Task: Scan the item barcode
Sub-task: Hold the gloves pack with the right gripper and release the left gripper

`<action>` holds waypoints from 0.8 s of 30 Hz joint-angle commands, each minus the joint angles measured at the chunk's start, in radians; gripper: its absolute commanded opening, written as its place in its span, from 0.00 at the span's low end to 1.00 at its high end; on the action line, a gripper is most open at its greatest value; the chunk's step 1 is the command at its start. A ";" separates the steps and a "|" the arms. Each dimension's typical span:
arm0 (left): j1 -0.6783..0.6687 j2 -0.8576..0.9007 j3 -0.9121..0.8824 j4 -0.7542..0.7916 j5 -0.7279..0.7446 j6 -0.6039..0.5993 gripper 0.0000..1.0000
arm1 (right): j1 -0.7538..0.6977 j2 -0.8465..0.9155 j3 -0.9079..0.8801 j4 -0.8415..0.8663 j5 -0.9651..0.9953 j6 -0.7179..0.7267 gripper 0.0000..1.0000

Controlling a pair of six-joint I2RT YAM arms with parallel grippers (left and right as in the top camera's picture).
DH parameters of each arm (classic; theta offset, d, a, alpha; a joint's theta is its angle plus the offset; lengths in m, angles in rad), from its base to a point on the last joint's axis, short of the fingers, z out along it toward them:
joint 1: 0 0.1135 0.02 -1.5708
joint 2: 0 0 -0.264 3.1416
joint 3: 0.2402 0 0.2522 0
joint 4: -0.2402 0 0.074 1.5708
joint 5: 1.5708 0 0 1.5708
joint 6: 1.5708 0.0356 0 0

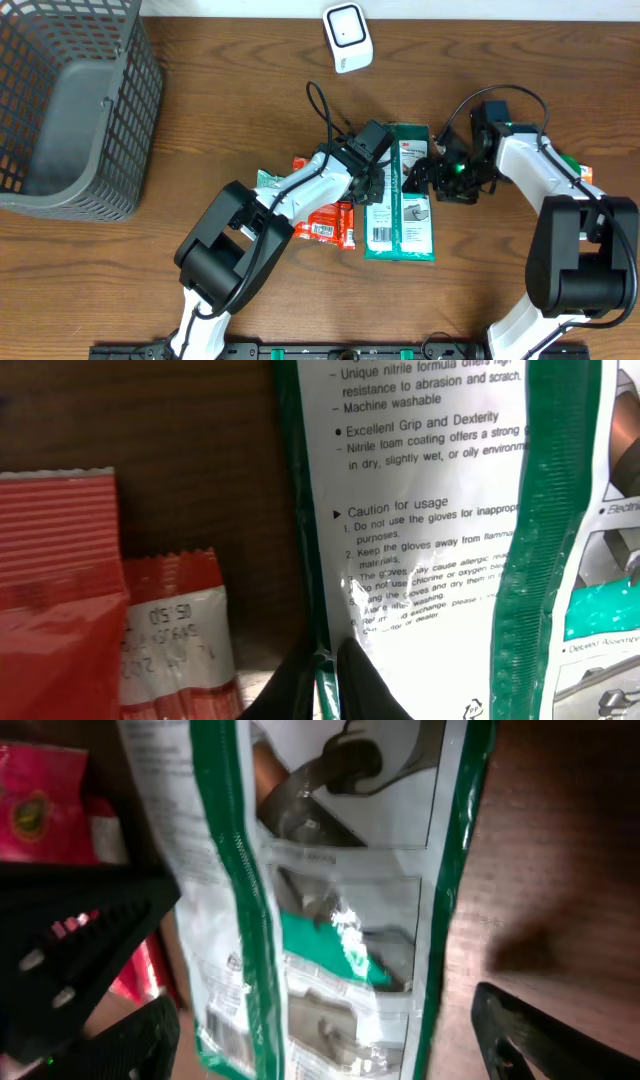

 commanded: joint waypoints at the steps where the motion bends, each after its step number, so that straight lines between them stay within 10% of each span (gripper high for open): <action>1: -0.004 0.024 -0.032 -0.008 0.012 -0.005 0.12 | -0.003 -0.015 -0.058 0.058 -0.016 0.024 0.88; 24: -0.004 0.026 -0.032 -0.008 0.011 0.011 0.11 | -0.002 -0.015 -0.264 0.388 -0.354 0.040 0.42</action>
